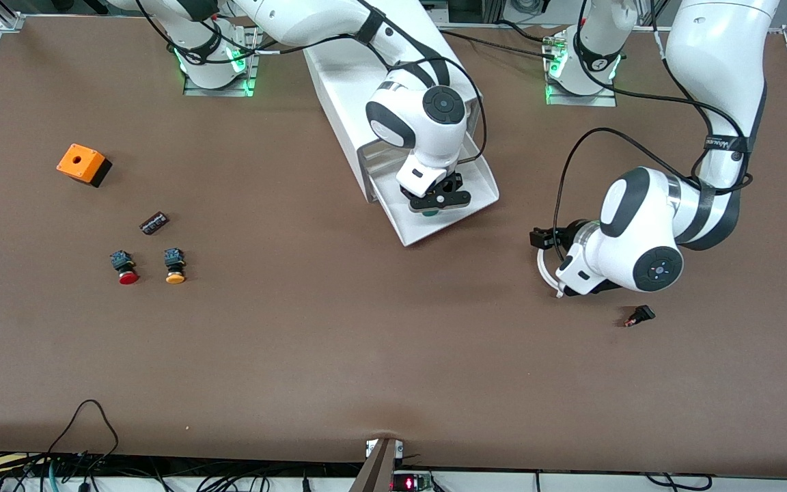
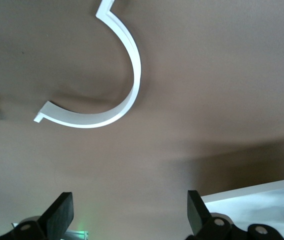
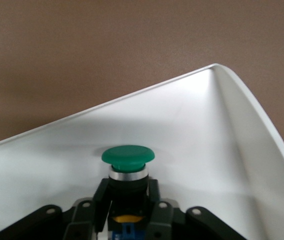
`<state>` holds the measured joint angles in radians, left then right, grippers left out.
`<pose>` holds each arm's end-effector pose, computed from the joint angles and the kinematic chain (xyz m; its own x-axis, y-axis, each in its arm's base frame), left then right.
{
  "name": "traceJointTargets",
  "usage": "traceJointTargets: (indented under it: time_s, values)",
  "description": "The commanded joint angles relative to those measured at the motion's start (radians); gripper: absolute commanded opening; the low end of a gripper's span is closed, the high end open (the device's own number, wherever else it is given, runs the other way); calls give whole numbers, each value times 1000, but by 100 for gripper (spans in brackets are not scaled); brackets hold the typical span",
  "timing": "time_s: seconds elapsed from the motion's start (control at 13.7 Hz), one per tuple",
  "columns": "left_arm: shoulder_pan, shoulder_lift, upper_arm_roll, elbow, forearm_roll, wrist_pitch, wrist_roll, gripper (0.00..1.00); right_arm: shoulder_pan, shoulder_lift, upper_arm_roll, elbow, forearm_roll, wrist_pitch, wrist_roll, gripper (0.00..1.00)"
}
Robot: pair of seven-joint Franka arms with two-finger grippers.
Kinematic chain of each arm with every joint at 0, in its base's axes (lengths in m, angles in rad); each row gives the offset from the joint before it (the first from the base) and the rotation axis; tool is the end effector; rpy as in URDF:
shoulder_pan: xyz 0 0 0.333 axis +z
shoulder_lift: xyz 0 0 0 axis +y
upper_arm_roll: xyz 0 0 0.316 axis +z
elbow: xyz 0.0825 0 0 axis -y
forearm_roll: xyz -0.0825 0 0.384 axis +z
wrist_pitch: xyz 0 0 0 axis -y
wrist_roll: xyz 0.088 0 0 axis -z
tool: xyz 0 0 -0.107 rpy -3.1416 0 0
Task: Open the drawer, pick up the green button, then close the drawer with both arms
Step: 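Grasp the green button inside the drawer with the right gripper, then lift the button with the right gripper while the left gripper pushes the drawer shut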
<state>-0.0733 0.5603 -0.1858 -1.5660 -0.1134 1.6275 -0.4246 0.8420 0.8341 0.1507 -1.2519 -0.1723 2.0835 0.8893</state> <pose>0.6140 -0.1603 0.2952 0.8425 0.1787 -0.5082 0.1976 -0.9801 -0.0172 0.4425 0.6090 0.2640 0.9898 0.1381 0.0343 0.1375 -0.9903 0.0199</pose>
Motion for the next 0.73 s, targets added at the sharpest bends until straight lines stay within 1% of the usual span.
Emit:
traceJointTargets:
  time_s: [0.0,0.07,0.22,0.36,0.44,0.58,0.66]
  values:
    - [-22,-7,-1,14,29,-17,-48,100,2,-16,-6,-15,-21,6,-7,4]
    - [-37,-8,-1,14,29,-3,-65,100,0,-23,-8,-9,-16,-2,-19,3]
    - [-57,-19,-4,11,29,44,-181,100,-24,-49,-7,-4,-10,-31,-29,3]
    - [-88,-19,-20,9,29,101,-267,100,-63,-81,1,32,8,-101,-85,3]
    - [-104,-19,-20,9,29,124,-301,100,-86,-99,0,54,46,-143,-139,3]
    - [-141,-19,-20,-5,31,175,-356,100,-164,-160,-3,58,115,-200,-293,3]
    - [-146,-19,-20,-6,37,198,-371,100,-193,-193,-5,51,128,-216,-364,3]
